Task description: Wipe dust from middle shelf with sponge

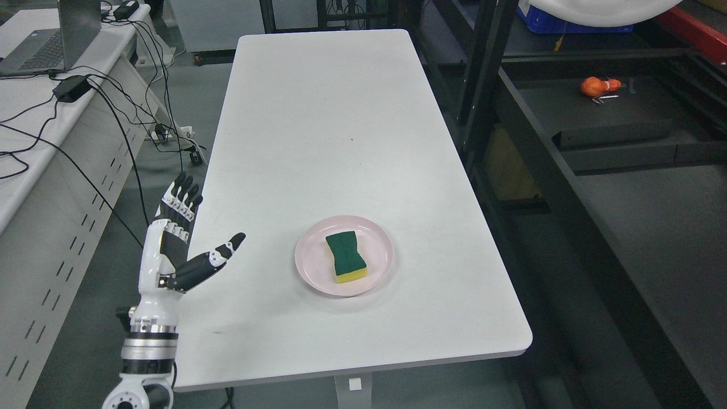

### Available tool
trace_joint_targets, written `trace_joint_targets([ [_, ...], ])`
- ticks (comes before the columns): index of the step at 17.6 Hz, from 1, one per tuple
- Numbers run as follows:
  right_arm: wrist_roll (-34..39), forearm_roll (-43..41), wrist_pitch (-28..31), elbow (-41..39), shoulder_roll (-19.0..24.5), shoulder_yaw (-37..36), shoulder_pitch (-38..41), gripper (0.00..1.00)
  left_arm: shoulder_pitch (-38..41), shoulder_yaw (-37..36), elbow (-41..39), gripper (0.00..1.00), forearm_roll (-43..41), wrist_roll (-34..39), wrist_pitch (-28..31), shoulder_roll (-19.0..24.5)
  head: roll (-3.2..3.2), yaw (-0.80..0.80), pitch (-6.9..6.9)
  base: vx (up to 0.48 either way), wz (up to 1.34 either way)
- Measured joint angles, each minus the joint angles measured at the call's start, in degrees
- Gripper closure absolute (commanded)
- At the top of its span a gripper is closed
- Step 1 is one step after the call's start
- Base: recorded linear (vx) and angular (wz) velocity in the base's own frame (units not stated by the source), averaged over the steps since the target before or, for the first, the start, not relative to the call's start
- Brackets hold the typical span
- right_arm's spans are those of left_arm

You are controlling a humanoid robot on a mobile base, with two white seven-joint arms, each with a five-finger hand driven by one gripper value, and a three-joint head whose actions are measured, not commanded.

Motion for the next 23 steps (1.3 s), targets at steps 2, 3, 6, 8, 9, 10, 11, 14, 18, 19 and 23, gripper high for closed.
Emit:
trace_joint_targets([
  [2,0.0,0.0,0.0,0.0,0.0,0.0,0.01,0.0,-4.55,-0.18,2.43,0.03,-7.26,-2.26,-3.8,2.64,0.0,0.0,0.0,0.0,0.0],
  [3,0.0,0.0,0.0,0.0,0.0,0.0,0.01,0.0,-6.42,-0.31,3.54,0.03,-10.9,-2.97,-5.57,3.7,0.0,0.0,0.0,0.0,0.0],
  [6,-0.01,0.0,0.0,0.0,0.0,0.0,0.01,0.0,-12.35,-1.2,7.42,0.03,-23.47,-5.05,-11.0,6.68,0.0,0.0,0.0,0.0,0.0],
  [8,-0.01,0.0,0.0,0.0,0.0,0.0,0.01,0.0,-16.04,-2.47,10.07,0.03,-31.56,-6.09,-14.09,8.35,0.0,0.0,0.0,0.0,0.0],
  [9,-0.02,0.0,0.0,0.0,0.0,0.0,0.0,0.0,-17.62,-3.5,11.37,0.03,-35.88,-6.49,-15.65,9.13,0.0,0.0,0.0,0.0,0.0],
  [10,-0.02,0.0,0.0,0.0,0.0,0.0,0.01,0.0,-19.05,-4.65,12.61,0.03,-40.01,-6.76,-16.63,9.87,0.0,0.0,0.0,0.0,0.0],
  [11,-0.01,0.0,0.0,0.0,0.0,0.0,0.0,0.0,-20.24,-5.89,13.74,0.03,-43.97,-7.07,-17.56,10.48,0.0,0.0,0.0,0.0,0.0],
  [14,-0.02,0.0,0.0,0.0,0.0,0.0,0.01,0.0,-23.46,-10.13,16.93,0.03,-55.75,-7.65,-19.97,11.76,0.0,0.0,0.0,0.0,0.0],
  [18,-0.02,0.0,0.0,0.0,0.0,0.0,0.01,0.0,-27.43,-15.62,19.96,0.05,-65.08,-7.92,-21.0,11.86,0.0,0.0,0.0,0.0,0.0],
  [19,-0.02,0.0,0.0,0.0,0.0,0.0,0.0,0.0,-28.34,-16.89,20.64,0.05,-66.8,-7.94,-21.11,11.77,0.0,0.0,0.0,0.0,0.0],
  [23,-0.01,0.0,0.0,0.0,0.0,0.0,0.01,0.0,-31.15,-21.98,23.15,0.06,-71.45,-8.11,-21.21,11.17,0.0,0.0,0.0,0.0,0.0],
])
